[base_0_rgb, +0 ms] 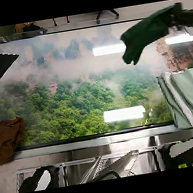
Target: Fold the shirts.
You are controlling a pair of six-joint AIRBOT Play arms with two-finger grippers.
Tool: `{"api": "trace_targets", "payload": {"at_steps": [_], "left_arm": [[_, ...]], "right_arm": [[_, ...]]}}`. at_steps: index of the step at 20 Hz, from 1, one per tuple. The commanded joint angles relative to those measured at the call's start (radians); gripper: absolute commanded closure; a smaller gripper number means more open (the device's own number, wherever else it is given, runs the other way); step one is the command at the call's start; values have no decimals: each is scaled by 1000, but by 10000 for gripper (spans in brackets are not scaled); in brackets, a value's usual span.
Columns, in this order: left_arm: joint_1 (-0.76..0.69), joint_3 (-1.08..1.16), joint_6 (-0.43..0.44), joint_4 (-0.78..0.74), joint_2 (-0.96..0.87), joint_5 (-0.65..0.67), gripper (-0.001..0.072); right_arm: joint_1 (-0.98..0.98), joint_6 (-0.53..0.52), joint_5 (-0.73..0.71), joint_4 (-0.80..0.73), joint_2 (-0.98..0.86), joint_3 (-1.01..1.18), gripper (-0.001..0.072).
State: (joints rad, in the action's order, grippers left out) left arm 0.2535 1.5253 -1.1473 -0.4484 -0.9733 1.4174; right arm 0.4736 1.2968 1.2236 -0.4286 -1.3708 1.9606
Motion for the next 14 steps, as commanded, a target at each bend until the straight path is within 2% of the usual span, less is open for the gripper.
{"api": "trace_targets", "payload": {"at_steps": [1,3,5,7,10,14], "left_arm": [[1,0,-1,-1,0,5,689],[1,0,1,-1,0,5,689],[1,0,15,-1,0,5,689],[1,-1,25,-1,0,5,689],[1,-1,29,-2,0,14,689],[1,-1,41,-1,0,22,688]], "right_arm": [[198,113,43,-1,7,6,695],[266,252,111,-105,24,6,695],[306,389,185,-303,61,6,695],[346,482,251,-459,106,6,695],[415,554,388,-619,172,6,696],[496,578,578,-809,245,6,695]]}}
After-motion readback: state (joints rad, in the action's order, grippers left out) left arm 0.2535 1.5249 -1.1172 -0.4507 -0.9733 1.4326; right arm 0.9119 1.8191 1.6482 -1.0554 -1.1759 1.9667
